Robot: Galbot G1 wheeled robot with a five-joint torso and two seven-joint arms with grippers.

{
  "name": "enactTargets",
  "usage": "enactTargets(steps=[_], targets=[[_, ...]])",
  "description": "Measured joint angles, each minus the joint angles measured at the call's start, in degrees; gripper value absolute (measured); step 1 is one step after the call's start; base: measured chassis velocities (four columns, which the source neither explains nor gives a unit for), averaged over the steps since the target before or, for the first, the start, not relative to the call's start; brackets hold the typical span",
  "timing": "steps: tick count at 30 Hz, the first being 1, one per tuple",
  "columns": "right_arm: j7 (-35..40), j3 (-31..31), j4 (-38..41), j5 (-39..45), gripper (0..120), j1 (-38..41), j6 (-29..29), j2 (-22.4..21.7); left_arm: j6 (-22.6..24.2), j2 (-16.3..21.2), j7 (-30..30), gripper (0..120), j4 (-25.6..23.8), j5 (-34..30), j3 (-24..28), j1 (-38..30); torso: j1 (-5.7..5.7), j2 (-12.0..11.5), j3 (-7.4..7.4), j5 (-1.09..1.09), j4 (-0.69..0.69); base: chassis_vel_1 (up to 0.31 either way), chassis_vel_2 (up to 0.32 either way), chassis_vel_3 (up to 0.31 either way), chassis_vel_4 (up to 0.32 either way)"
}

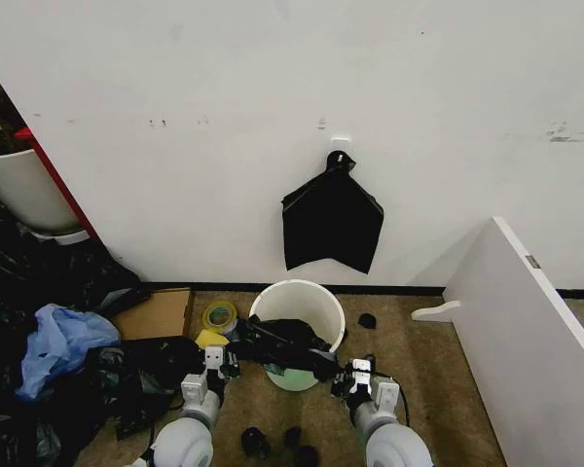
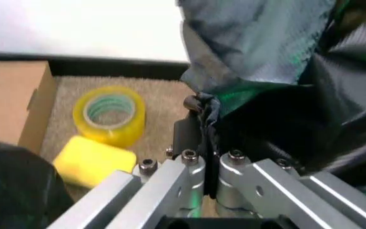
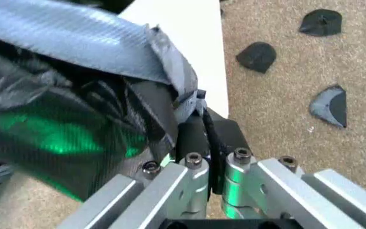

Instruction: Place the garbage bag over the trash bin.

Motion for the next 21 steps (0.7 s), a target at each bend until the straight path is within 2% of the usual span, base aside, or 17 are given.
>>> enactTargets(steps=[3, 5, 9, 11, 16, 17, 21], targets=[[-1.8, 0.2, 1.5, -2.6, 13, -2.0, 1.2, -1.1, 0.6, 2.0, 0.7, 13, -3.2, 0.5, -1.6, 2.1, 0.0, 0.0, 0.0, 0.02, 0.01, 0.0, 0.0, 0.0, 0.0], [-2.4, 0.2, 2.2, -3.3, 16, -2.8, 1.7, -1.6, 0.6, 2.5, 1.0, 16, -4.1, 0.9, -2.2, 2.8, 0.0, 0.0, 0.0, 0.01, 0.0, 0.0, 0.0, 0.0, 0.0], [-6.2, 0.9, 4.6, -8.7, 34, -7.1, 5.3, -3.6, -0.5, 5.2, 2.2, 35, -8.1, 2.8, -4.2, 6.2, 0.0, 0.0, -0.01, 0.02, 0.0, 0.0, 0.0, 0.0, 0.0], [-7.1, 1.0, 5.0, -9.9, 38, -8.0, 6.0, -3.9, -0.8, 5.6, 2.5, 38, -8.7, 3.0, -4.3, 6.9, 0.0, 0.0, -0.01, 0.0, -0.01, 0.0, 0.0, 0.0, 0.0], [-8.7, 2.0, 7.0, -14.9, 61, -11.7, 9.4, -4.6, -2.3, 8.4, 4.4, 61, -12.0, 3.4, -5.4, 14.1, -0.01, 0.0, -0.01, 0.01, 0.0, 0.0, 0.0, 0.0, 0.0], [-8.7, 2.0, 7.0, -14.9, 61, -11.7, 9.4, -4.6, -2.3, 8.4, 4.4, 61, -12.0, 3.4, -5.4, 14.1, -0.01, 0.0, -0.01, 0.01, 0.0, 0.0, 0.0, 0.0, 0.0], [-8.8, 2.5, 8.6, -15.1, 78, -13.4, 9.8, -4.8, -4.7, 10.1, 6.0, 77, -13.1, 2.3, -6.2, 19.1, -0.01, 0.0, -0.01, 0.01, 0.01, 0.0, 0.0, 0.0, 0.0]])
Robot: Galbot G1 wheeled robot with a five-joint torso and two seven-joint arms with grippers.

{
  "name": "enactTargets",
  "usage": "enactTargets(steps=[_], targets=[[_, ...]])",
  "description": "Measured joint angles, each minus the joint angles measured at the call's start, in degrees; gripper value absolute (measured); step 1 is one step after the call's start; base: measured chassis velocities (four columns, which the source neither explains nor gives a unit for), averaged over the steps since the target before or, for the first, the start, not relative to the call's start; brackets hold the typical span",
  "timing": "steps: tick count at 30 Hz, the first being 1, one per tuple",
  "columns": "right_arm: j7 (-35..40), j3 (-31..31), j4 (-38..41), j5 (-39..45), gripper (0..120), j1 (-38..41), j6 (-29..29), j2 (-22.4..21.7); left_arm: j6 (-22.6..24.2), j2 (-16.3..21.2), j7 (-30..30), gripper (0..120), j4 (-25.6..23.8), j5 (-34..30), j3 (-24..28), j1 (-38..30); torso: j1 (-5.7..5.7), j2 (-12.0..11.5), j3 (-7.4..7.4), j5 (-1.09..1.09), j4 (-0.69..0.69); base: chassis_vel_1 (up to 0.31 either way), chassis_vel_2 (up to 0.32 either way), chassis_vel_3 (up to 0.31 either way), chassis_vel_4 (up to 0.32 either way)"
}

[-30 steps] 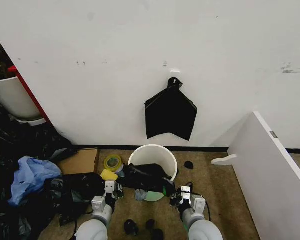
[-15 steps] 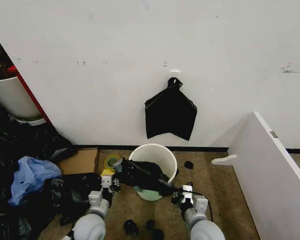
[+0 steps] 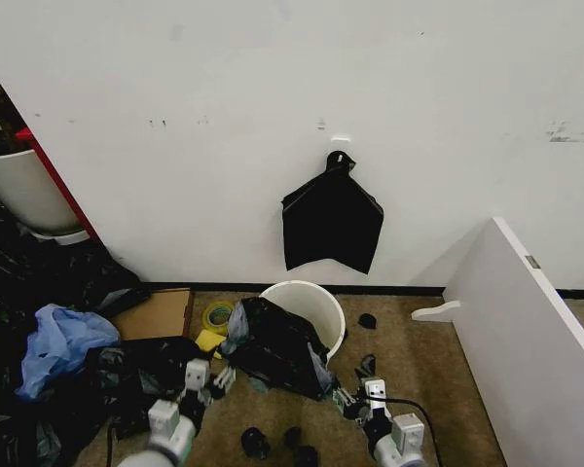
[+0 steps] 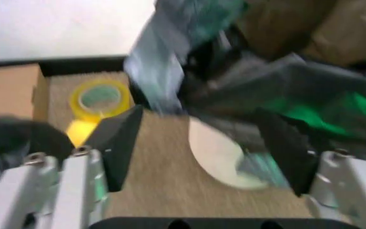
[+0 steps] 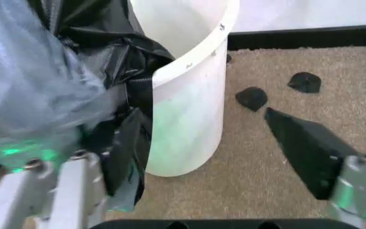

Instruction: Place the garbage bag over the trash bin.

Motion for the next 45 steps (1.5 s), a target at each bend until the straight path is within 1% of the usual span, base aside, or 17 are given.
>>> enactTargets(steps=[2, 3, 7, 12, 15, 19, 20, 23, 27, 28, 30, 32, 35, 36, 40, 43, 45], targets=[[-0.7, 0.4, 0.9, 0.0, 85, -0.8, 0.7, -0.3, -1.9, 0.3, 0.6, 86, -0.5, -0.7, -1.4, 2.0, 0.0, 0.0, 0.0, -0.01, 0.0, 0.0, 0.0, 0.0, 0.0], [-0.7, 0.4, 0.9, 0.0, 85, -0.8, 0.7, -0.3, -1.9, 0.3, 0.6, 86, -0.5, -0.7, -1.4, 2.0, 0.0, 0.0, 0.0, -0.01, 0.0, 0.0, 0.0, 0.0, 0.0], [-2.0, 1.3, 3.2, 0.5, 97, -1.6, 1.6, -0.9, -4.4, -0.8, 0.9, 98, -1.6, -0.5, -3.5, 4.1, 0.0, 0.0, 0.0, 0.0, -0.01, 0.0, 0.0, 0.0, 0.0], [-3.2, 2.8, 6.9, 4.4, 100, -1.0, 1.3, -2.7, -5.0, -3.4, 0.4, 100, -2.9, 0.8, -3.6, 5.2, 0.0, 0.0, 0.0, 0.0, 0.0, 0.0, 0.0, 0.0, 0.0], [-3.8, 5.4, 9.5, 10.3, 100, 0.0, -1.4, -5.7, -5.0, -5.1, 0.1, 100, -3.9, 2.6, -3.2, 6.0, 0.0, 0.0, 0.0, -0.01, -0.01, 0.0, 0.0, 0.0, 0.0], [-8.0, 10.5, 7.1, 18.1, 100, 5.8, -5.0, -10.7, -4.4, -5.9, -0.8, 100, -4.7, 5.2, -2.3, 6.2, 0.0, 0.0, 0.01, 0.02, 0.0, 0.0, 0.0, 0.0, 0.0], [-8.0, 10.5, 7.1, 18.1, 100, 5.8, -5.0, -10.7, -4.4, -5.9, -0.8, 100, -4.7, 5.2, -2.3, 6.2, 0.0, 0.0, 0.01, 0.02, 0.0, 0.0, 0.0, 0.0, 0.0], [-15.5, 12.9, 2.7, 24.3, 100, 12.4, -10.0, -15.1, -3.8, -6.7, -1.3, 100, -5.2, 7.1, -2.0, 6.0, 0.0, 0.0, 0.01, 0.0, -0.03, 0.0, 0.0, 0.0, 0.0], [-25.2, 7.5, -5.9, 27.1, 100, 26.5, -15.1, -20.0, -3.3, -9.4, -2.0, 100, -5.6, 9.2, -2.5, 7.2, 0.01, 0.0, 0.02, 0.01, 0.0, 0.0, 0.0, 0.0, 0.0], [-25.2, 7.5, -5.9, 27.1, 100, 26.5, -15.1, -20.0, -3.3, -9.4, -2.0, 100, -5.6, 9.2, -2.5, 7.2, 0.01, 0.0, 0.02, 0.01, 0.0, 0.0, 0.0, 0.0, 0.0], [-27.0, 4.5, -9.0, 27.1, 100, 31.6, -16.3, -20.6, -3.3, -10.4, -2.2, 100, -5.7, 9.8, -2.8, 7.6, 0.01, 0.0, 0.01, 0.0, 0.01, 0.0, 0.0, 0.0, 0.0], [-29.1, -1.5, -15.1, 26.8, 100, 39.6, -17.3, -20.6, -3.3, -11.7, -2.5, 100, -6.2, 10.5, -3.1, 8.6, 0.01, 0.0, 0.02, 0.0, 0.02, 0.0, 0.0, 0.0, 0.0], [-31.2, -8.5, -22.0, 25.4, 100, 47.7, -17.8, -19.6, -3.2, -12.6, -2.5, 100, -6.8, 10.8, -3.4, 9.5, 0.01, 0.0, 0.02, -0.01, -0.01, 0.0, 0.0, 0.0, 0.0], [-31.2, -8.5, -22.0, 25.4, 100, 47.7, -17.8, -19.6, -3.2, -12.6, -2.5, 100, -6.8, 10.8, -3.4, 9.5, 0.01, 0.0, 0.02, -0.01, -0.01, 0.0, 0.0, 0.0, 0.0], [-35.0, -15.4, -30.3, 21.0, 100, 55.2, -17.6, -16.5, -3.3, -13.3, -2.3, 100, -7.2, 11.2, -3.9, 10.1, 0.01, 0.0, 0.02, -0.01, 0.01, 0.0, 0.0, 0.0, 0.0], [-36.1, -17.4, -34.6, 18.8, 100, 57.7, -16.9, -14.1, -3.4, -13.6, -2.2, 100, -7.4, 11.4, -4.0, 10.5, 0.01, 0.0, 0.02, -0.01, 0.0, 0.0, 0.0, 0.0, 0.0], [-36.8, -18.4, -38.2, 17.2, 96, 59.4, -15.9, -12.4, -3.5, -13.6, -2.1, 100, -7.6, 11.6, -4.0, 11.0, 0.01, 0.0, 0.02, 0.0, 0.0, 0.0, 0.0, 0.0, 0.0]])
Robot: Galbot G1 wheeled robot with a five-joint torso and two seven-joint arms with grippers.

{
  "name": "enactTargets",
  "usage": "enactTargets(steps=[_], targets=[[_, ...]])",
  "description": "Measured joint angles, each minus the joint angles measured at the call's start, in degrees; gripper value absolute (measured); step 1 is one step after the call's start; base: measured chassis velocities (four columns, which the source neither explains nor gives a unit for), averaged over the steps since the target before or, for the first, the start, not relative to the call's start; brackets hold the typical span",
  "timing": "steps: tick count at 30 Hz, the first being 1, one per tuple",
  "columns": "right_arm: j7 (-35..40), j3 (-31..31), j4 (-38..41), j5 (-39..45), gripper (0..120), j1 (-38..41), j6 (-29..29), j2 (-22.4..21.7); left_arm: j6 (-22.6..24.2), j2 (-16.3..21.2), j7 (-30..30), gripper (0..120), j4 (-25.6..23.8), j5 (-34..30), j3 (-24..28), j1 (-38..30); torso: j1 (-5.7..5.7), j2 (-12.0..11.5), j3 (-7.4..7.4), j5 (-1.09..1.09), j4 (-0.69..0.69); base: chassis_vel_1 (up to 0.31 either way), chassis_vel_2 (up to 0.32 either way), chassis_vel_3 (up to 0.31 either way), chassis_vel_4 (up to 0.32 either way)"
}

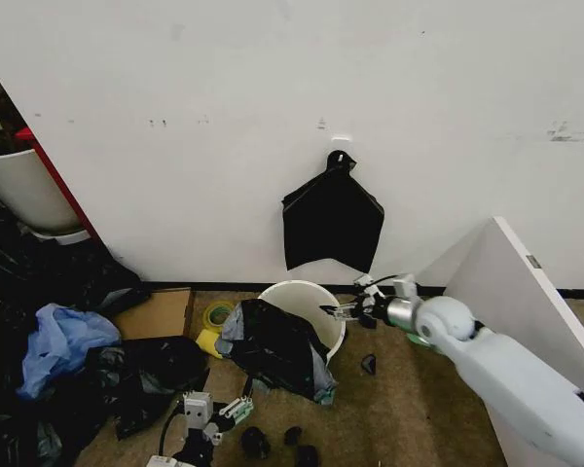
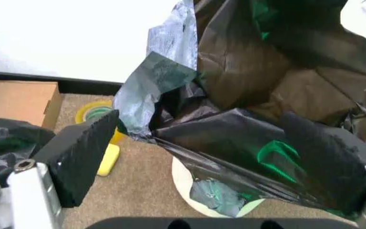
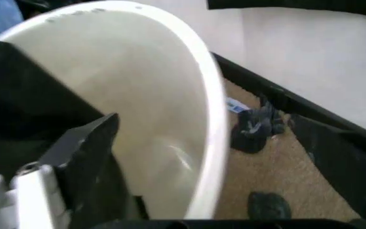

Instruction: Place the garbage bag over the trash bin.

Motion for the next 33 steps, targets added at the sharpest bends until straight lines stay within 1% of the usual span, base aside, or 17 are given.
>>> enactTargets(steps=[3, 4, 5, 7, 11, 12, 13, 16, 17, 20, 21, 22, 25, 26, 28, 29, 33], targets=[[-1.3, -0.5, -4.1, -0.9, 84, 1.4, 1.1, 1.6, 0.0, -0.3, 0.1, 100, 0.0, 0.2, 0.3, 0.3, 0.0, 0.0, 0.0, -0.01, -0.01, 0.0, 0.0, 0.0, 0.0], [-1.5, -0.6, -4.8, -0.9, 79, 1.6, 1.3, 1.9, 0.0, -0.4, 0.1, 100, 0.0, -0.1, 0.4, 0.3, 0.0, 0.0, -0.01, -0.01, -0.01, 0.0, 0.0, 0.0, 0.0], [-1.5, -0.6, -4.8, -0.9, 79, 1.6, 1.3, 1.9, 0.0, -0.4, 0.1, 100, 0.0, -0.1, 0.4, 0.3, 0.0, 0.0, -0.01, -0.01, -0.01, 0.0, 0.0, 0.0, 0.0], [-1.9, -0.9, -5.5, -0.9, 72, 1.8, 1.6, 2.2, 0.0, -0.6, 0.1, 100, 0.1, -0.3, 0.6, 0.1, 0.0, 0.0, -0.01, -0.01, -0.01, 0.0, 0.0, 0.0, 0.0], [-2.4, -0.3, -6.8, -1.0, 54, 1.4, 2.3, 4.0, 0.1, 0.1, 0.1, 100, 0.7, -0.5, 1.0, -1.1, 0.0, 0.0, -0.01, -0.01, -0.01, 0.0, 0.0, 0.0, 0.0], [-2.4, -0.1, -6.9, -0.8, 49, 1.4, 2.4, 4.3, 0.2, 0.4, 0.1, 100, 0.6, -0.6, 1.1, -1.3, 0.0, 0.0, -0.01, -0.01, -0.01, 0.0, 0.0, 0.0, 0.0], [-2.4, -0.1, -6.9, -0.8, 49, 1.4, 2.4, 4.3, 0.2, 0.4, 0.1, 100, 0.6, -0.6, 1.1, -1.3, 0.0, 0.0, -0.01, -0.01, -0.01, 0.0, 0.0, 0.0, 0.0], [-2.4, -0.1, -6.9, -0.5, 37, 1.3, 2.4, 4.5, 0.4, 0.7, 0.0, 100, 0.3, -0.7, 1.3, -1.5, 0.0, 0.0, -0.01, -0.01, -0.01, 0.0, 0.0, 0.0, 0.0], [-2.5, -0.1, -7.0, -0.5, 35, 1.3, 2.4, 4.5, 0.4, 0.7, 0.0, 100, 0.3, -0.7, 1.3, -1.5, 0.0, 0.0, -0.01, -0.01, -0.01, 0.0, 0.0, 0.0, 0.0], [-2.3, -0.2, -6.9, -0.3, 20, 1.1, 2.4, 4.6, 0.5, 0.3, 0.0, 100, 0.2, -0.7, 1.5, -1.0, 0.0, 0.0, -0.01, -0.01, -0.01, 0.0, 0.0, 0.0, 0.0], [-2.3, -0.2, -6.9, -0.3, 20, 1.1, 2.4, 4.6, 0.5, 0.3, 0.0, 100, 0.2, -0.7, 1.5, -1.0, 0.0, 0.0, -0.01, -0.01, -0.01, 0.0, 0.0, 0.0, 0.0], [-2.2, -0.2, -6.8, -0.1, 17, 1.0, 2.3, 4.6, 0.5, 0.2, 0.0, 100, 0.3, -0.7, 1.5, -1.0, 0.0, 0.0, -0.01, -0.01, -0.01, 0.0, 0.0, 0.0, 0.0], [-0.8, 0.1, -6.0, 1.4, 6, 0.5, 2.1, 4.3, 0.5, 0.1, 0.1, 100, 0.4, -0.7, 1.5, -0.6, -0.01, 0.0, -0.01, -0.01, 0.0, 0.0, 0.0, 0.0, 0.0], [0.5, 0.4, -5.6, 2.3, 3, 0.0, 3.0, 4.2, 0.5, 0.1, 0.0, 100, 0.4, -0.8, 1.5, -0.6, -0.01, 0.0, -0.01, -0.01, -0.01, 0.0, 0.0, 0.0, 0.0], [3.7, 1.5, -4.4, 5.0, 2, -1.0, 4.6, 4.0, 0.5, 0.1, 0.0, 100, 0.4, -0.9, 1.5, -0.6, -0.01, 0.0, -0.01, 0.0, -0.01, 0.0, 0.0, 0.0, 0.0], [3.7, 1.5, -4.4, 5.0, 2, -1.0, 4.6, 4.0, 0.5, 0.1, 0.0, 100, 0.4, -0.9, 1.5, -0.6, -0.01, 0.0, -0.01, 0.0, -0.01, 0.0, 0.0, 0.0, 0.0], [11.0, 3.9, -0.1, 10.7, 2, -3.7, 4.9, 3.2, 0.8, -0.1, 0.0, 100, 0.3, -1.7, 1.6, -1.0, -0.01, 0.0, -0.01, -0.01, 0.0, 0.0, 0.0, 0.0, 0.0]])
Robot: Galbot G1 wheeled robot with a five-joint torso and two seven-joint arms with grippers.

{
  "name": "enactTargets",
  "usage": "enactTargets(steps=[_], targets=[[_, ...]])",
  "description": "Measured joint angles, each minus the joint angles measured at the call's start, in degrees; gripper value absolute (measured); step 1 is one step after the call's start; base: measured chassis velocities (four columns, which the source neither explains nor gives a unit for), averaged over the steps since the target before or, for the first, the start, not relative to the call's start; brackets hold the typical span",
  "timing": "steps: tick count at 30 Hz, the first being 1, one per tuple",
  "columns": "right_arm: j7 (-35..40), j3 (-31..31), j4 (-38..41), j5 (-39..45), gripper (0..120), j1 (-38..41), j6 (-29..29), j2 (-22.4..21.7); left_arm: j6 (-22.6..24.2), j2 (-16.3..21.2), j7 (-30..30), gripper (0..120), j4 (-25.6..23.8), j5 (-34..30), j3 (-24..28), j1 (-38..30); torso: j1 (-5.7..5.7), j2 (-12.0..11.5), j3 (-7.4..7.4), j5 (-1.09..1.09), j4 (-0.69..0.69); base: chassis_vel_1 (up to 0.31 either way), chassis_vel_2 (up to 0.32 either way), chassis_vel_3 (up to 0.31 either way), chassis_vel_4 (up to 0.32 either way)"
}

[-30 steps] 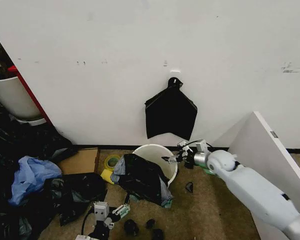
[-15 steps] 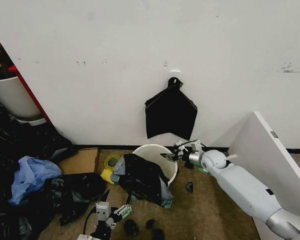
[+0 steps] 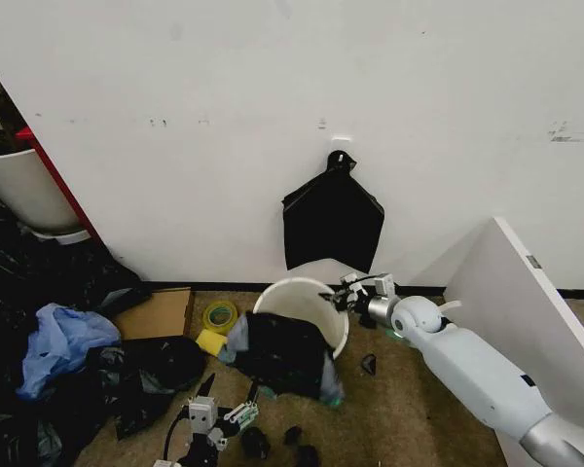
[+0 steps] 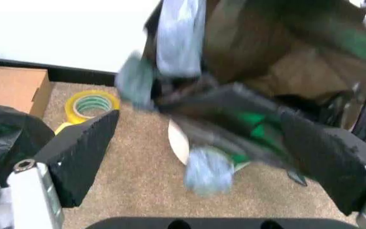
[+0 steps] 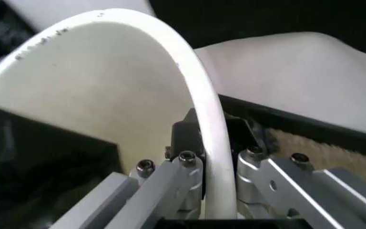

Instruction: Place the garbage bag over the trash bin.

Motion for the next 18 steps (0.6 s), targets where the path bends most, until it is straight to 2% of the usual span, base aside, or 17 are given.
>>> enactTargets(steps=[3, 5, 9, 10, 12, 17, 18], targets=[[8.3, 1.9, 6.7, 4.5, 2, -4.5, -1.5, -2.4, 0.3, 0.2, -0.1, 100, -0.2, -0.4, 0.1, -0.3, 0.0, 0.0, 0.0, -0.01, -0.01, 0.0, 0.0, 0.0, 0.0], [9.8, 2.3, 8.1, 5.2, 2, -5.6, -1.8, -2.9, 0.3, 0.2, -0.1, 100, -0.2, -0.5, 0.2, -0.4, 0.0, 0.0, 0.0, 0.0, -0.01, 0.0, 0.0, 0.0, 0.0], [17.4, 5.0, 16.7, 8.4, 2, -13.1, -3.2, -4.9, 0.4, 0.4, -0.1, 100, -0.3, -0.6, 0.4, -0.8, 0.0, 0.0, 0.0, 0.01, -0.03, 0.0, 0.0, 0.0, 0.0], [21.1, 6.5, 20.8, 9.5, 2, -16.6, -3.7, -5.1, 0.4, 0.5, -0.1, 100, -0.3, -0.7, 0.5, -1.0, 0.0, 0.0, -0.01, 0.0, -0.02, 0.0, 0.0, 0.0, 0.0], [22.5, 6.9, 22.1, 9.9, 2, -17.7, -3.7, -5.1, 0.4, 0.5, -0.1, 100, -0.3, -0.7, 0.6, -1.1, 0.0, 0.0, -0.01, -0.01, -0.03, 0.0, 0.0, 0.0, 0.0], [35.6, 8.9, 29.1, 12.0, 2, -23.2, -1.4, -1.6, 0.5, 0.7, -0.1, 100, -0.7, -0.8, 0.8, -1.4, 0.0, 0.0, -0.01, -0.01, -0.01, 0.0, 0.0, 0.0, 0.0], [35.6, 8.9, 29.1, 12.0, 2, -23.2, -1.4, -1.6, 0.5, 0.7, -0.1, 100, -0.7, -0.8, 0.8, -1.4, 0.0, 0.0, -0.01, -0.01, -0.01, 0.0, 0.0, 0.0, 0.0]])
